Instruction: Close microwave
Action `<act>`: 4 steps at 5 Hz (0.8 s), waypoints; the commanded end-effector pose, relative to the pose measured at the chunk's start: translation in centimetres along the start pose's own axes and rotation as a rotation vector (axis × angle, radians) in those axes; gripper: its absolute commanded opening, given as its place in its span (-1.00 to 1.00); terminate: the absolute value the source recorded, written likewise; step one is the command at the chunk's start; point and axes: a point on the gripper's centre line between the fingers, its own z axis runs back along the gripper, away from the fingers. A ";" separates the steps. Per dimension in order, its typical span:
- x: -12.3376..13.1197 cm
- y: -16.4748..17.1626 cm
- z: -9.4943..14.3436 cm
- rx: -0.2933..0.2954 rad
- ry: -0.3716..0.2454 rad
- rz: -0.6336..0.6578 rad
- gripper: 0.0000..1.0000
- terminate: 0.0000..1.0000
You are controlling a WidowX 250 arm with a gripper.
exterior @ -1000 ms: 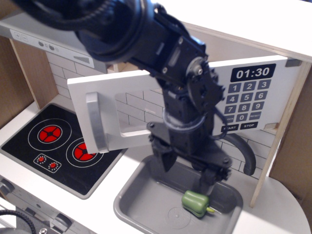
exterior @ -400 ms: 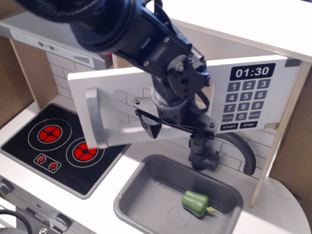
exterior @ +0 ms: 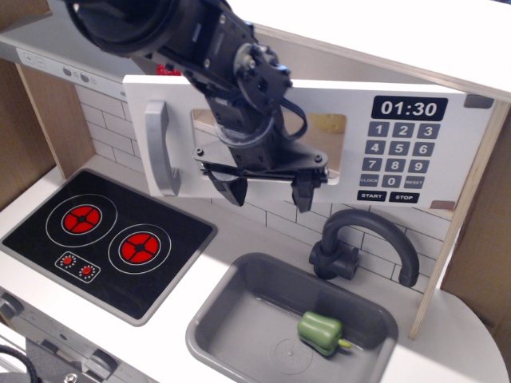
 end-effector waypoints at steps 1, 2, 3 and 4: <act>3.4 -0.6 -0.2 -0.077 -0.130 0.017 1.00 -1.00; 4.3 -0.9 -0.5 -0.088 -0.124 -0.069 1.00 -1.00; 4.7 -1.4 -0.7 -0.046 -0.148 -0.144 1.00 -1.00; 5.1 -1.6 -0.8 -0.040 -0.166 -0.193 1.00 -1.00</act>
